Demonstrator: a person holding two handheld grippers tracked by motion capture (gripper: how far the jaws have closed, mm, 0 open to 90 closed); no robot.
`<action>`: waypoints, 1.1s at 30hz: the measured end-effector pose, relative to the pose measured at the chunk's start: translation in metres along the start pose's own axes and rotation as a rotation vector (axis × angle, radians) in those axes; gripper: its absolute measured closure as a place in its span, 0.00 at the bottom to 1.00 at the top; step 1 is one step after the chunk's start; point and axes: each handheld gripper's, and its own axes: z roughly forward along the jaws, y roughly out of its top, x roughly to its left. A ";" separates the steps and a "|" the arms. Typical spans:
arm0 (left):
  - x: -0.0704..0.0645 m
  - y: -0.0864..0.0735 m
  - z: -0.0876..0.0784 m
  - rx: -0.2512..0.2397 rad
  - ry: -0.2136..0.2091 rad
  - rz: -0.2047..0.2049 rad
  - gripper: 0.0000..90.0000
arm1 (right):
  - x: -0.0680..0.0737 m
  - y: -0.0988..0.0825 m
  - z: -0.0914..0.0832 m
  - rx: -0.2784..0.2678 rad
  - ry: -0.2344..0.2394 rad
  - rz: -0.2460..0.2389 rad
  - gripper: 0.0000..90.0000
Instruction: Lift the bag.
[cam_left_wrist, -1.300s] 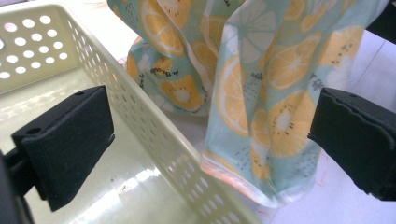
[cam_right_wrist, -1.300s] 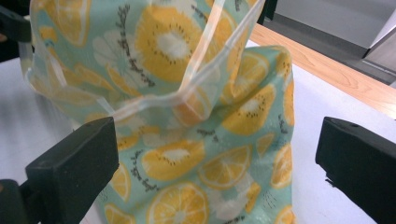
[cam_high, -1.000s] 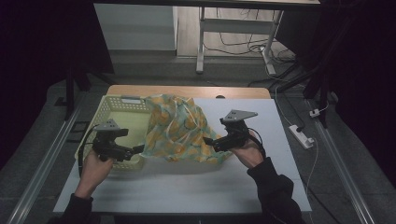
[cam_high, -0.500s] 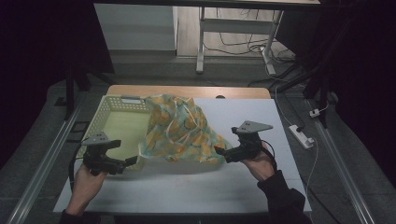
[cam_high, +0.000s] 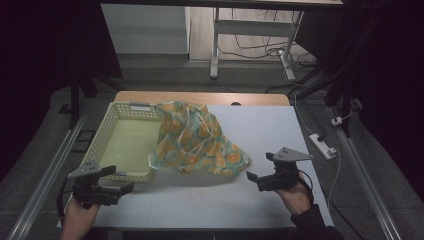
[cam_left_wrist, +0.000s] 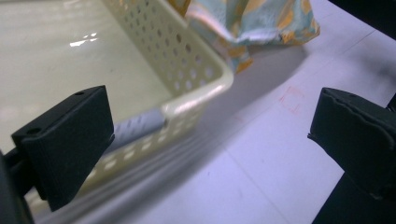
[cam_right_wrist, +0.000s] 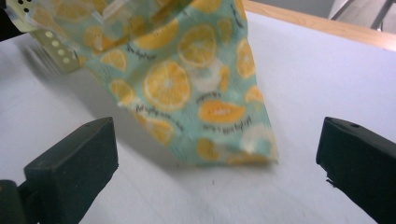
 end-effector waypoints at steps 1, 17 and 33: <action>0.000 -0.003 -0.002 0.004 0.008 -0.004 0.00 | 0.000 -0.004 -0.002 0.003 -0.006 0.003 0.00; 0.004 -0.042 -0.023 0.033 0.095 -0.047 0.00 | -0.004 -0.054 -0.039 0.041 -0.099 0.068 0.00; 0.003 -0.060 -0.018 0.134 0.141 -0.049 0.00 | -0.005 -0.086 -0.056 0.137 -0.125 0.135 0.00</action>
